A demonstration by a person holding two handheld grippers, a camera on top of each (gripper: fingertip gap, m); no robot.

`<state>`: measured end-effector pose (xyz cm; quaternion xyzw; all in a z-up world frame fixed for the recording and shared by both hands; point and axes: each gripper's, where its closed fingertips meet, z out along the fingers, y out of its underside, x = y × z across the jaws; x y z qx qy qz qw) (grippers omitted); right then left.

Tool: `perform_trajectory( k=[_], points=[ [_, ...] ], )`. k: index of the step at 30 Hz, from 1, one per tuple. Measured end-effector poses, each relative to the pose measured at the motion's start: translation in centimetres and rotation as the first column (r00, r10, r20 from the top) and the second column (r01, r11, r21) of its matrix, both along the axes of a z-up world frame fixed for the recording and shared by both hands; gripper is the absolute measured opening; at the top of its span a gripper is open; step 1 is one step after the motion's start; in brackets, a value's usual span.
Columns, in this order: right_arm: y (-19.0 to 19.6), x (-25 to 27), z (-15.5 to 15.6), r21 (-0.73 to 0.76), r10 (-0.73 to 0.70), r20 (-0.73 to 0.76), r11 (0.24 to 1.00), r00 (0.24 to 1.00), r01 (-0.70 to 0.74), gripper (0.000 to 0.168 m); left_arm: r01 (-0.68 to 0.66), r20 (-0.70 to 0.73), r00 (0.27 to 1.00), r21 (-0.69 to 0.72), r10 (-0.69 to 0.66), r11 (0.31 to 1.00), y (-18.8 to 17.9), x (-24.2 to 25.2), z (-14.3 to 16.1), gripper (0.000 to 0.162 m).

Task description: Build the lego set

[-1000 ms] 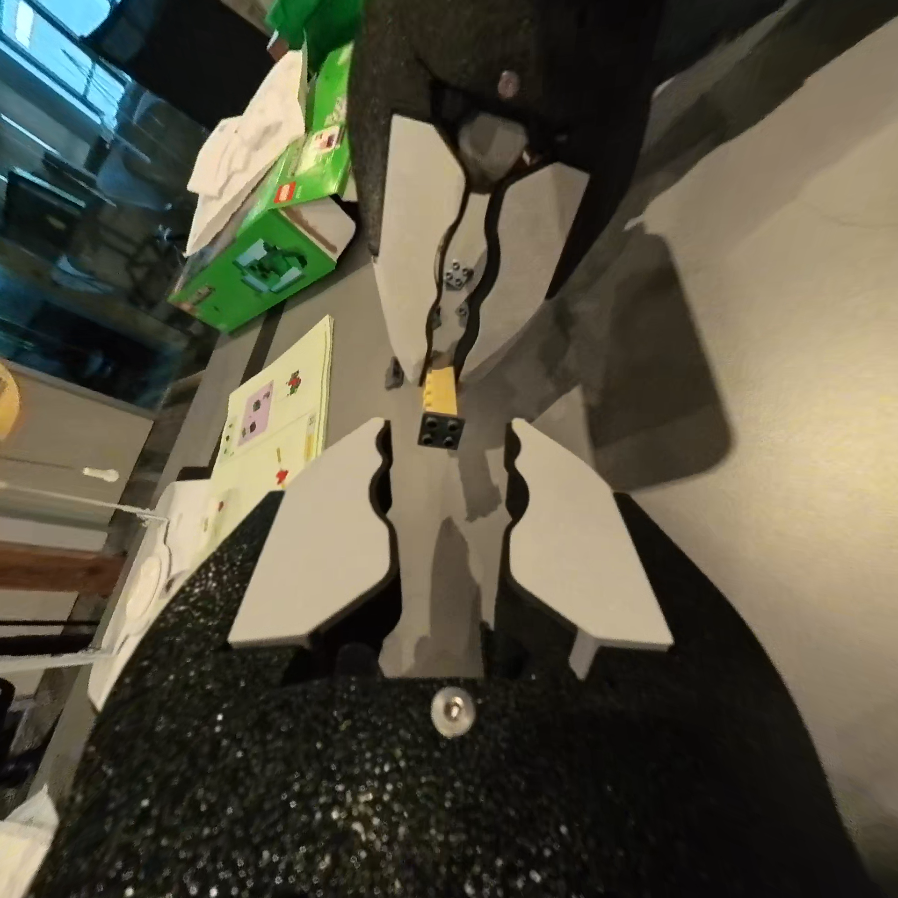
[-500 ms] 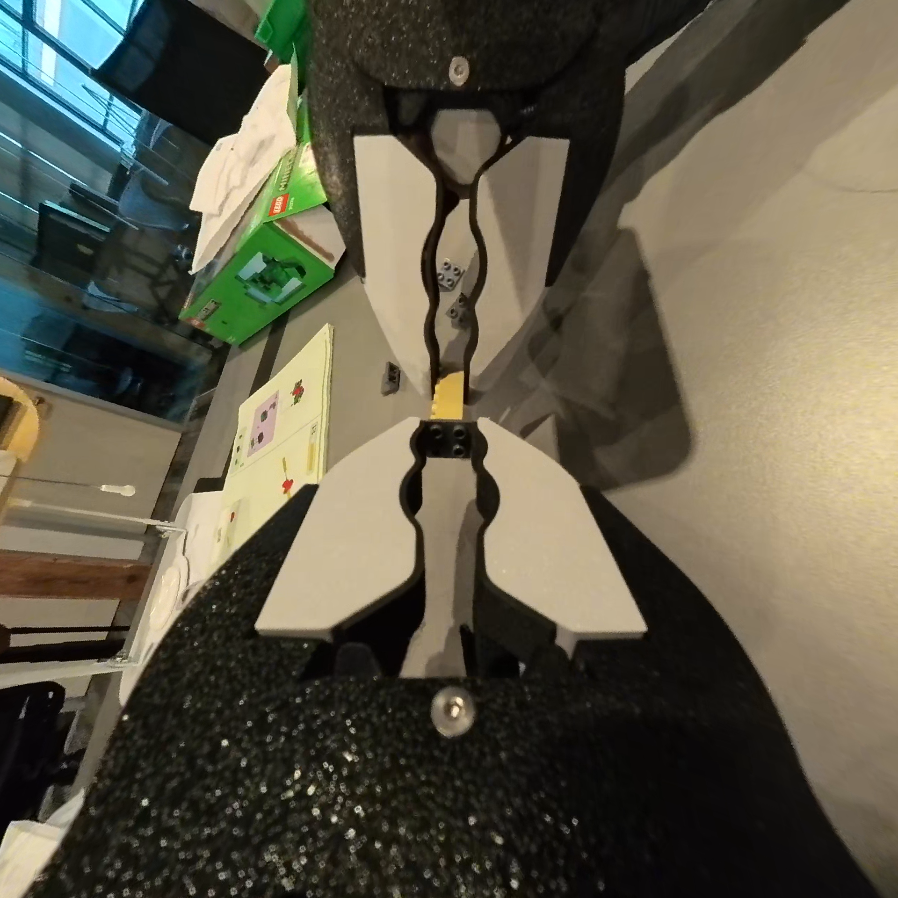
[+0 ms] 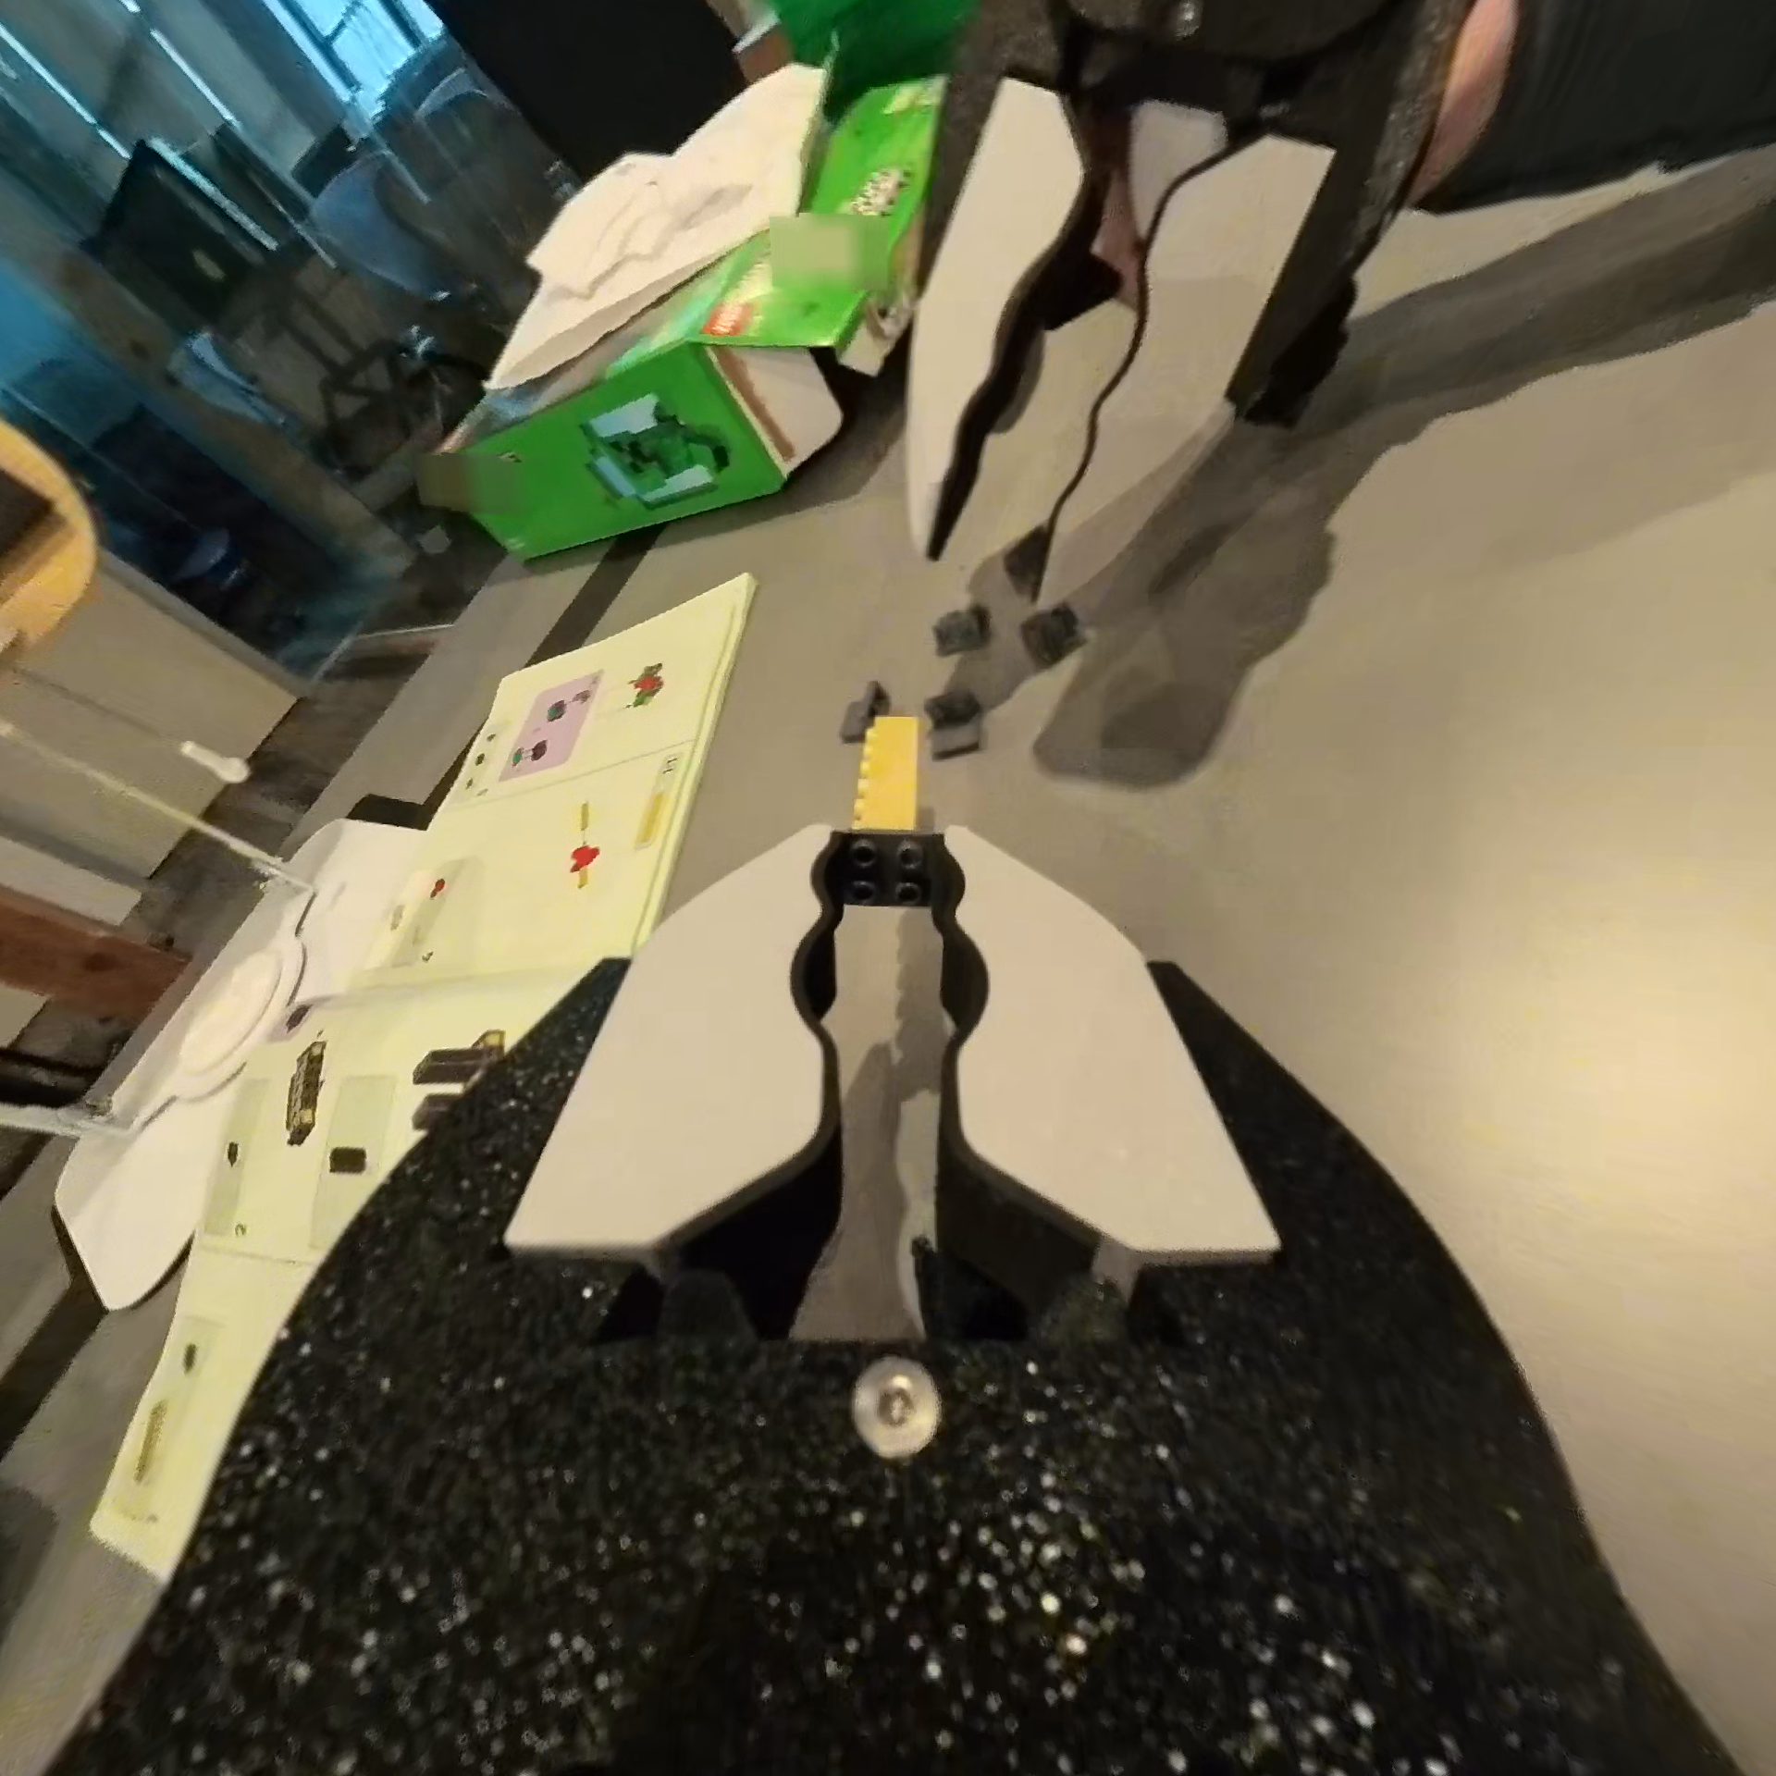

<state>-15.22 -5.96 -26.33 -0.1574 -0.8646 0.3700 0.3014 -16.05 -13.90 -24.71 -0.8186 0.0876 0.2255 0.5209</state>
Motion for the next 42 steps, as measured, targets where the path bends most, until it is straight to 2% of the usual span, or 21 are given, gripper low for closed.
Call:
perform_trajectory(
  k=[6, 9, 13, 19, 24, 33, 37, 42],
  points=[
    [2.8, 1.1, -2.1, -0.006, -0.017, 0.189, 1.000, 0.982, 0.018, 0.026, -0.017, 0.043, 0.999, 0.051, 0.015, 0.999, -0.2, -0.3, 0.4, 0.016],
    [3.3, 1.2, -2.9, 0.014, -0.035, 0.232, 0.999, 0.972, 0.032, 0.026, -0.012, 0.041, 0.999, 0.043, 0.010, 0.999, -0.1, -0.2, 0.3, 0.016],
    [2.4, 0.8, -2.2, -0.008, -0.026, 0.218, 1.000, 0.976, 0.028, 0.026, 0.003, 0.037, 0.999, 0.035, -0.005, 0.999, 0.0, 0.0, 0.2, 0.016],
    [1.3, -0.8, -2.5, 0.097, 0.035, 0.312, 0.993, 0.949, -0.068, 0.034, 0.027, 0.043, 0.999, 0.041, -0.028, 0.999, -0.1, 0.3, 0.4, 0.016],
    [0.8, -2.1, -2.5, 0.045, 0.168, 0.374, 0.979, 0.912, -0.198, 0.031, 0.020, 0.043, 0.999, 0.062, -0.022, 0.998, -0.4, -0.1, 0.9, 0.016],
    [0.6, -2.4, -3.8, 0.110, 0.202, 0.483, 0.951, 0.852, -0.288, 0.029, 0.019, 0.062, 0.998, 0.064, -0.023, 0.998, -0.5, -0.2, 0.7, 0.016],
    [0.7, -3.1, -3.2, 0.137, 0.125, 0.465, 0.968, 0.877, -0.211, 0.028, 0.010, 0.063, 0.998, 0.059, -0.014, 0.998, -0.5, -0.3, 0.6, 0.016],
    [0.2, -3.2, -0.8, 0.106, -0.138, 0.404, 0.989, 0.904, 0.104, 0.027, -0.075, 0.087, 0.994, 0.083, 0.068, 0.994, -1.1, -1.6, 1.0, 0.016]
  ],
)
